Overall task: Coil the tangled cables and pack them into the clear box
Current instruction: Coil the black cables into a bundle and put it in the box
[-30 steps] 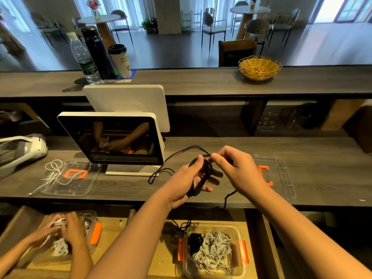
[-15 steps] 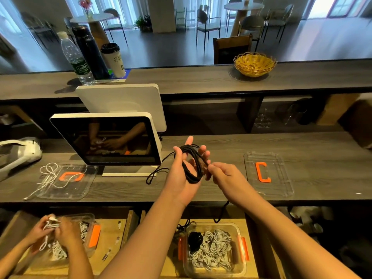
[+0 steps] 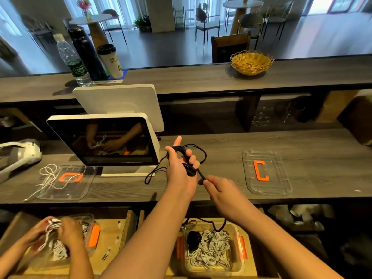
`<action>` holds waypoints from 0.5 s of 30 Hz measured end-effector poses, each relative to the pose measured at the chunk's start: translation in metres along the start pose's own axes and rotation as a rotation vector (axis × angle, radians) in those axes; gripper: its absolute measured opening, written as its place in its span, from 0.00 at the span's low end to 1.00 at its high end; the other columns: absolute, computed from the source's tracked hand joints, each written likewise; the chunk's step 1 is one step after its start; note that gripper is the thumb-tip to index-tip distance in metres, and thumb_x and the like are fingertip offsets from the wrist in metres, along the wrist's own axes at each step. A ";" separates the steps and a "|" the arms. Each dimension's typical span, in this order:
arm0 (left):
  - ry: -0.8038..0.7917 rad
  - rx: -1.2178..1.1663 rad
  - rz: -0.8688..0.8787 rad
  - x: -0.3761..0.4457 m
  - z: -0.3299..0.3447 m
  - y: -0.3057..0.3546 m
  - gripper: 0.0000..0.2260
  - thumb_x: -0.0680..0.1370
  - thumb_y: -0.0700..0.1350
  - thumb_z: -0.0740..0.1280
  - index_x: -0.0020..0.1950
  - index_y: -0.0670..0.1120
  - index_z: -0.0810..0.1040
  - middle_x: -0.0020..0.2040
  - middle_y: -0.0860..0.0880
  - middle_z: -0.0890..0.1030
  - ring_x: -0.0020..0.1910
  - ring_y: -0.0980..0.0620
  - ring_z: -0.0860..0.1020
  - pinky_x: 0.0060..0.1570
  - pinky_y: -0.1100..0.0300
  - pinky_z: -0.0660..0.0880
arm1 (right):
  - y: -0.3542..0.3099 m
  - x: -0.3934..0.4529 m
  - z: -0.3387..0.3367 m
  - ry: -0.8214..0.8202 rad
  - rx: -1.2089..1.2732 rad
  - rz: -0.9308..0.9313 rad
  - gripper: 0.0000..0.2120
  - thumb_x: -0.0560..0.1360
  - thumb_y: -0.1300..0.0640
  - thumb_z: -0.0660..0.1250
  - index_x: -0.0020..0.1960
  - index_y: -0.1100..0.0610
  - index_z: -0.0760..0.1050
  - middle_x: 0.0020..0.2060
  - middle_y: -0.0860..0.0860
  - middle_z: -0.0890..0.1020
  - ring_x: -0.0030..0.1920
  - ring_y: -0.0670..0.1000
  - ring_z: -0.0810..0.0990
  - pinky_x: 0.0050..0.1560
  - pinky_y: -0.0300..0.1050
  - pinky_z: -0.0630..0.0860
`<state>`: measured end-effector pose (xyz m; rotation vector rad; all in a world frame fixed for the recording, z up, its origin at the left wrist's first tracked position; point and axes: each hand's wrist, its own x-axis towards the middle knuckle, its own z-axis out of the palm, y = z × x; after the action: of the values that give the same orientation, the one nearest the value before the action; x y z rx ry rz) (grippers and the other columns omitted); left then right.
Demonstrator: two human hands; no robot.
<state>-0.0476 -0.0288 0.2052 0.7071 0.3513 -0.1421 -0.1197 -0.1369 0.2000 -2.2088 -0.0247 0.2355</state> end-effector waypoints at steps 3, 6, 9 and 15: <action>0.039 0.060 0.064 0.002 0.003 -0.001 0.21 0.84 0.60 0.51 0.67 0.51 0.75 0.34 0.51 0.72 0.30 0.56 0.65 0.32 0.62 0.62 | -0.001 -0.006 -0.001 -0.016 -0.072 -0.042 0.12 0.84 0.53 0.56 0.55 0.56 0.76 0.34 0.47 0.77 0.31 0.43 0.72 0.30 0.35 0.67; 0.075 0.138 0.123 0.002 0.005 -0.009 0.20 0.84 0.59 0.52 0.66 0.51 0.76 0.34 0.51 0.71 0.30 0.57 0.66 0.33 0.63 0.62 | 0.000 -0.010 -0.006 -0.050 -0.138 -0.060 0.11 0.84 0.53 0.56 0.57 0.55 0.76 0.36 0.46 0.77 0.33 0.42 0.72 0.30 0.35 0.67; 0.096 0.233 0.180 0.002 0.006 -0.015 0.18 0.84 0.59 0.54 0.63 0.53 0.77 0.35 0.52 0.71 0.31 0.59 0.66 0.32 0.64 0.63 | 0.000 -0.016 -0.013 -0.090 -0.184 -0.069 0.10 0.83 0.53 0.58 0.57 0.55 0.76 0.37 0.46 0.78 0.32 0.44 0.74 0.30 0.37 0.72; 0.082 0.705 0.285 0.006 0.002 -0.019 0.16 0.84 0.60 0.53 0.61 0.58 0.77 0.39 0.50 0.69 0.30 0.58 0.64 0.29 0.64 0.63 | 0.000 -0.025 -0.027 -0.097 -0.223 -0.133 0.11 0.81 0.52 0.60 0.59 0.52 0.79 0.44 0.49 0.83 0.40 0.47 0.79 0.40 0.46 0.77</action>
<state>-0.0463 -0.0447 0.1929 1.4539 0.2717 0.0416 -0.1397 -0.1605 0.2195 -2.4034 -0.2626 0.2767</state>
